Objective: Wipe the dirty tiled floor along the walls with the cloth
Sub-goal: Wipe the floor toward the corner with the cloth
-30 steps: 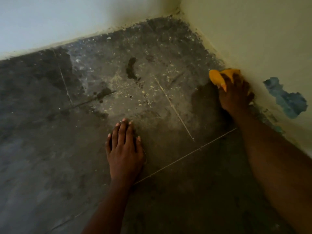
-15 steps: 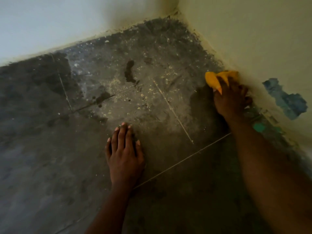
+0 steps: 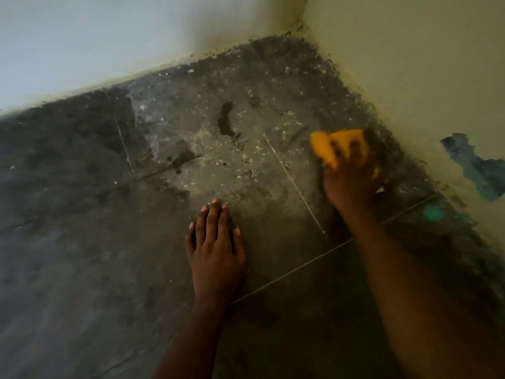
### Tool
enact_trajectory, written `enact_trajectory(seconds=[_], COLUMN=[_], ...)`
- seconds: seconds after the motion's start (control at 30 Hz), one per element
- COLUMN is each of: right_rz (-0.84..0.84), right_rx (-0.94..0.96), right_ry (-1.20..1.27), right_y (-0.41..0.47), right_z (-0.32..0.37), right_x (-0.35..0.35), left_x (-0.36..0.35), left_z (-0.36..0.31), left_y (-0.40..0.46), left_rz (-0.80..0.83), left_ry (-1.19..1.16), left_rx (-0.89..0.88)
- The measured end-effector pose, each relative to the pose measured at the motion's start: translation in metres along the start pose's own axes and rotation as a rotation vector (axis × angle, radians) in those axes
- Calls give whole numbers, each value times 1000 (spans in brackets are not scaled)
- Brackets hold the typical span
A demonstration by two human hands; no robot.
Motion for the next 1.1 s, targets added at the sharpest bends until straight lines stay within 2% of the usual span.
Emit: enact_trajectory(seconds=[0.07, 0.13, 0.2, 0.27, 0.37, 0.4, 0.47, 0.53, 0.6, 0.63, 0.73, 0.8, 0.87, 0.93, 1.0, 1.1], right_rz=[18, 26, 17, -36, -62, -45, -4, 25, 56, 48, -7, -49, -42, 22, 33, 132], right_rx=[182, 260, 215, 113, -91, -104, 27, 238, 385, 397, 304, 173, 98, 193, 375, 586], right_ry=[-41, -42, -61, -93, 17, 35, 23, -24, -55, -42, -50, -8, 36, 17, -13, -49], right_y=[-64, -119, -126, -94, -40, -35, -52, -100, -151, -160, -121, -80, -54, -59, -96, -147], right_z=[27, 23, -2, -22, -6, 10, 43, 67, 64, 54, 32, 44, 76, 114, 141, 126], right_x=[-4, 10, 21, 19, 4, -4, -9, -7, 0, 7, 8, 0, -14, -26, -26, -16], left_x=[2, 8, 9, 5, -3, -5, -5, 1, 12, 16, 28, 32, 35, 32, 35, 43], left_z=[-1, -3, -2, 0, 1, 2, 3, 5, 10, 16, 53, 91, 116, 117, 113, 112], left_y=[0, 4, 4, 3, 1, 4, 2, 3, 6, 11, 34, 48, 56, 54, 53, 57], left_rz=[5, -2, -5, -18, -47, -53, -44, -45, -66, -57, -27, -25, -54, -74, -108, -119], left_ry=[-12, -31, -31, -19, 2, -5, -30, -120, -276, -338, -251, -71, 13, 57, 52, 28], left_rx=[6, 8, 0, -7, -25, -23, -4, 34, 99, 117, 75, 60, 114, 160, 200, 240])
Point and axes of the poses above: each hand's wrist, its own y-axis towards the middle knuckle, its own x-axis out of the back of the hand, z = x × y, the point moved 8 cm from there along y, towards the middle knuckle, and after that the axes turned 11 degrees about -z, right-handed, at the moved point
